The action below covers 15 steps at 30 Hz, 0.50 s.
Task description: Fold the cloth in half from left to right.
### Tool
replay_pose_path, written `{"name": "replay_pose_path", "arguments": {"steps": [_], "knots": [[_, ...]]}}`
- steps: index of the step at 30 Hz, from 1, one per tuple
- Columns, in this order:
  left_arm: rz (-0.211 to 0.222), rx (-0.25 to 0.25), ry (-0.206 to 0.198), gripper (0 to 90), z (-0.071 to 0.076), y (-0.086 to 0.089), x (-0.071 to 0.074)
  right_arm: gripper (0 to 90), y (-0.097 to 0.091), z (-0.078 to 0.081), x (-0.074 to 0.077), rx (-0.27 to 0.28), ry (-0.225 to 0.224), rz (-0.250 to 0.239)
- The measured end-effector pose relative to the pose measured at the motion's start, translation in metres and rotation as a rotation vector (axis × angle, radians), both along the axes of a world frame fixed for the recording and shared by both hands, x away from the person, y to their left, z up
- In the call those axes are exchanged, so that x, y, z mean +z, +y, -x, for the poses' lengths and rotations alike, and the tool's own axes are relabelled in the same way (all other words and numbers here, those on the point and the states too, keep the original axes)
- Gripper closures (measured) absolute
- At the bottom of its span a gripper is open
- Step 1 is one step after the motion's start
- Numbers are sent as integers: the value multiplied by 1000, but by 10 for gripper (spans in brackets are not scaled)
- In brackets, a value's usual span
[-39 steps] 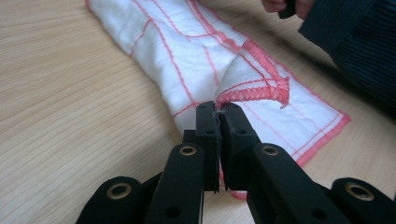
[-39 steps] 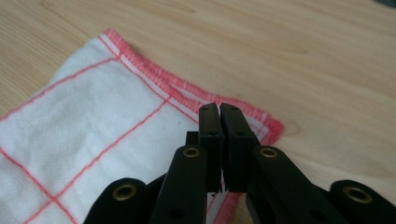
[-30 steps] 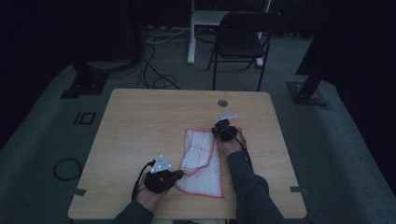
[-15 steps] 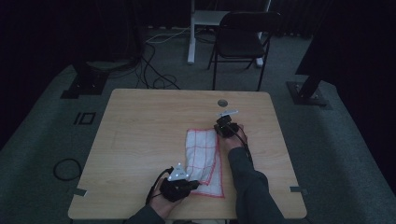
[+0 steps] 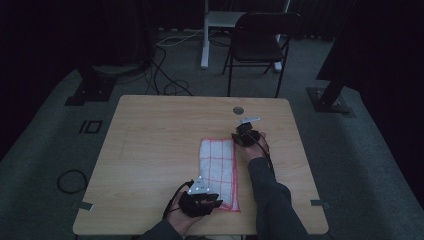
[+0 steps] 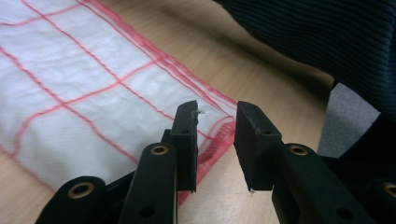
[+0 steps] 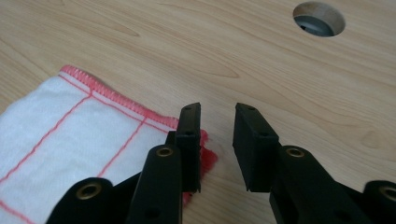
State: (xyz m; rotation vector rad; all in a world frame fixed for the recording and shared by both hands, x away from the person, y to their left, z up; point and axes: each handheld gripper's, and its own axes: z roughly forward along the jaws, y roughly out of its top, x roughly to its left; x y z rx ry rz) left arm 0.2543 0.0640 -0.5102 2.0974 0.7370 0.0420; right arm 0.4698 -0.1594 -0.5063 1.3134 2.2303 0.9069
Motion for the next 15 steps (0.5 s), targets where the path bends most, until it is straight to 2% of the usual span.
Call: {"name": "replay_pose_path", "arguments": {"steps": [3,15], "knots": [[-3,24,-8,695,-3,5,1,703,-3,3,2,5,-5,0],[1,115,-27,675,-22,24,2,681,-11,36,5,61,-16,-29]]}}
